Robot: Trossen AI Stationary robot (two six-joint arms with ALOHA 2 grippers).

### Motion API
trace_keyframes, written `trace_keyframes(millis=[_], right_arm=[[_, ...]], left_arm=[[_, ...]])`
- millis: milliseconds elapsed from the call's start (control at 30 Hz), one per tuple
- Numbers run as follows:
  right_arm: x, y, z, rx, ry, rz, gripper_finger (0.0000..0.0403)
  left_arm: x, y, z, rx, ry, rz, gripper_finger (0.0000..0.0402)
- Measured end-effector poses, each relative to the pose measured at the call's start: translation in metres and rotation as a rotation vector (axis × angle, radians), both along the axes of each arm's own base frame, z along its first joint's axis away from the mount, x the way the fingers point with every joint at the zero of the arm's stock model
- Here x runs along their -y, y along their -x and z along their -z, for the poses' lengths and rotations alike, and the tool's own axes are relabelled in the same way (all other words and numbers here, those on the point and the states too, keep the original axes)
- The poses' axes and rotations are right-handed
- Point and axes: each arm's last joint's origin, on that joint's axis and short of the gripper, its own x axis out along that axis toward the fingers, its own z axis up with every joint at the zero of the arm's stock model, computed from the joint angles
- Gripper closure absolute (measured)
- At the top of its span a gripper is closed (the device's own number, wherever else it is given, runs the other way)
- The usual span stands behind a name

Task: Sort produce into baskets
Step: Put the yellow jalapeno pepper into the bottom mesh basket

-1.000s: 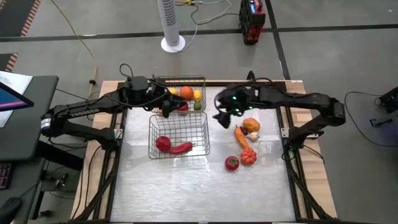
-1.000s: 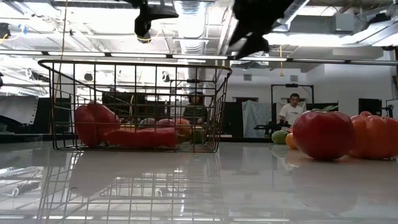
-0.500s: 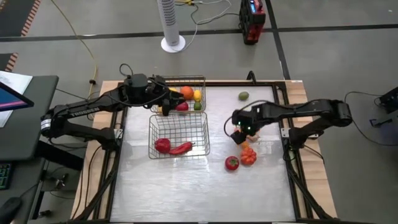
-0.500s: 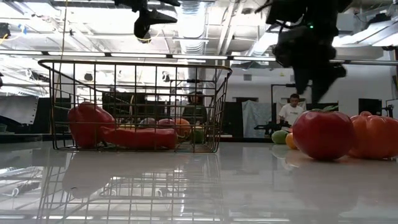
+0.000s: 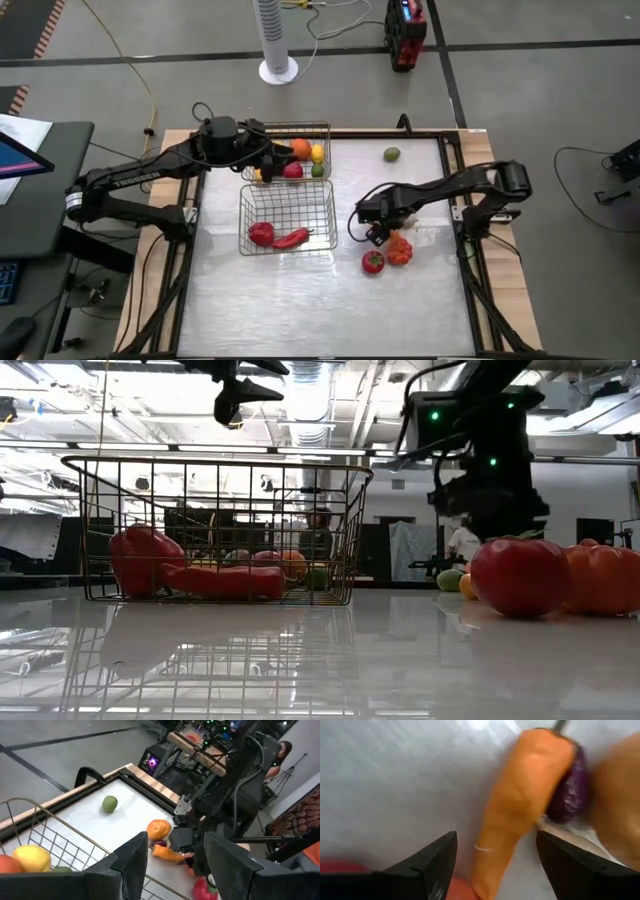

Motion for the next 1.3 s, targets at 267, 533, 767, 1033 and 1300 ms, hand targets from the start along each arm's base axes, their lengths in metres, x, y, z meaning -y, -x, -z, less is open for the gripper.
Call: trace_keyframes(millis=[267,533,767,1033,1300], right_arm=[[0.007,-0.003,0.020,0.047,0.011,-0.047,0.0130],[0.010,0.019,0.025,0.112,0.006,-0.016,0.0173],[0.010,0.024,0.014,0.182,0.014,-0.022,0.0256],[0.009,0.028,-0.007,0.271,0.018,-0.037,0.0282],[0.000,0.020,-0.064,0.610,0.074,-0.240,0.0270]], left_arm=[[0.004,0.004,-0.004,0.037,0.097,0.034,0.0219],[0.012,0.025,-0.022,0.116,0.061,-0.044,0.0219],[0.011,0.027,-0.024,0.122,0.045,-0.112,0.0219],[0.011,0.027,-0.024,0.118,0.037,-0.114,0.0219],[0.007,0.029,-0.024,0.109,-0.004,-0.115,0.0219]])
